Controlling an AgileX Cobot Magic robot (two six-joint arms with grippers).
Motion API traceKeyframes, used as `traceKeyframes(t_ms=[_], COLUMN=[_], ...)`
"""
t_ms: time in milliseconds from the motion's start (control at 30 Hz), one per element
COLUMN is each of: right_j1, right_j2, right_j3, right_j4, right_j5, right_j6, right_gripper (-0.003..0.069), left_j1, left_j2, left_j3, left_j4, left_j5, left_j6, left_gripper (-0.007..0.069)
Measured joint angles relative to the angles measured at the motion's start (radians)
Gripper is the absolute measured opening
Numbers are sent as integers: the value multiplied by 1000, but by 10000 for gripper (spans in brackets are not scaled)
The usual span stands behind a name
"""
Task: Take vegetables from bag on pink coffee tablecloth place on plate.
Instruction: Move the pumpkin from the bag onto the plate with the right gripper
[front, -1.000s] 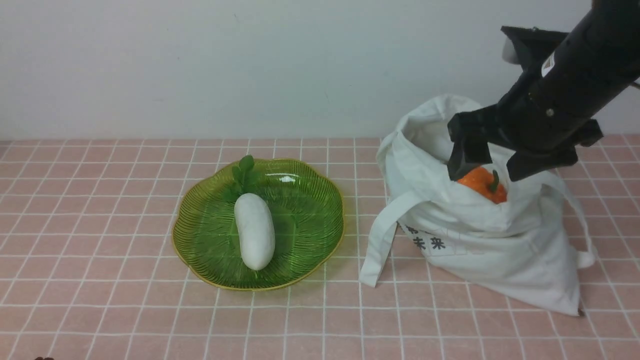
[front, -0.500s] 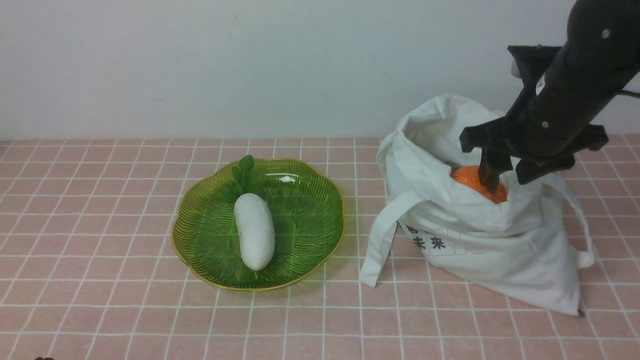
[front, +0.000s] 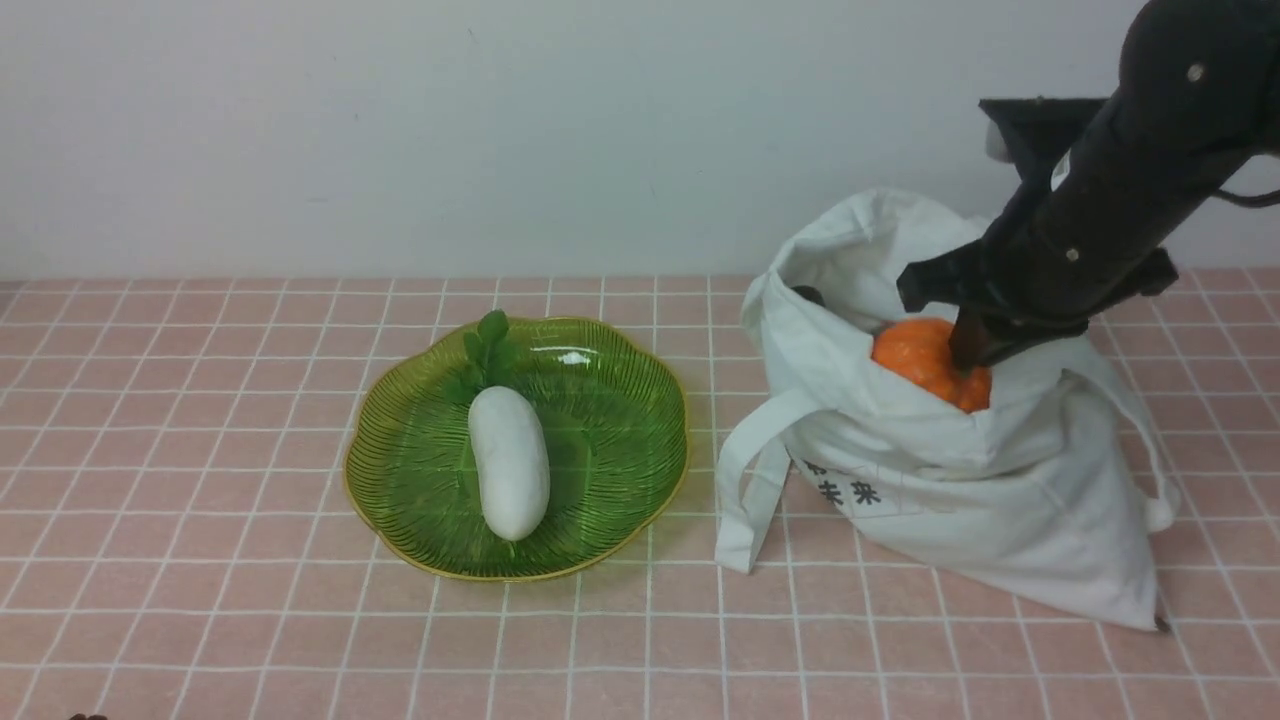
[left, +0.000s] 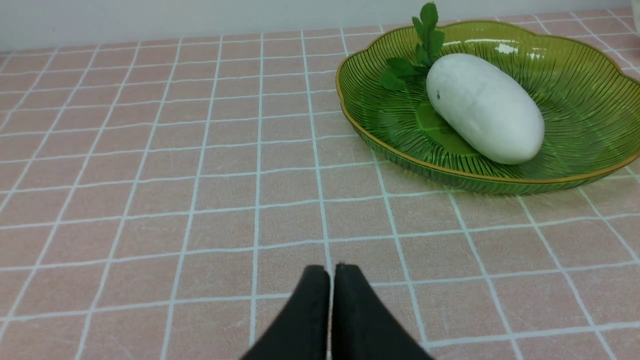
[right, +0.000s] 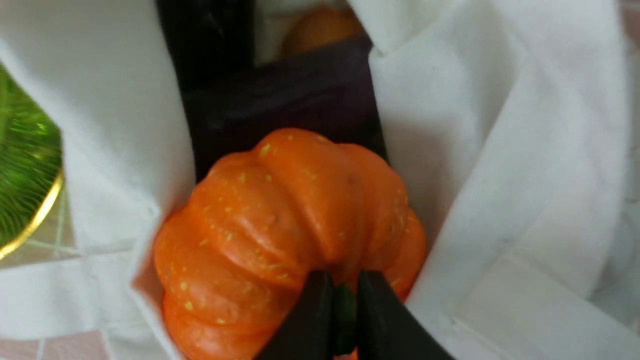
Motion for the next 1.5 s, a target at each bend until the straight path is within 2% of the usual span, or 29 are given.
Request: traceKeyframes(t_ms=[267,400,500,667,900,1133,1233,1333,1500], right_j1=[0,0,19,137,267,297,298,298,298], right_j2=[-142,-168,-166,-110,103,260,306,329,342], right_j3=[-1,-55,-112,-140,-141,-141,-141,-142,-143], right_j4=[5,74,205,325,325,293,293,293,297], right_j5=[-60,-72,-90,-132,-168,-252,-292,-322,-330], right_j6=[-1,-21,-82,-207,-246,-248,-248,-248,-234], right_gripper=[30,30,30,30,30,43,99,222,374], left_j1=[0,0,0,0,0,0,0,0,0], left_j2=[0,0,0,0,0,0,0,0,0], left_j3=[0,0,0,0,0,0,0,0,0], left_j4=[0,0,0,0,0,0,0,0,0], left_j5=[0,0,0,0,0,0,0,0,0], left_j6=[0,0,0,0,0,0,0,0,0], left_gripper=[-6,-6,-6,-6,-6,-6,-6,-6,-6])
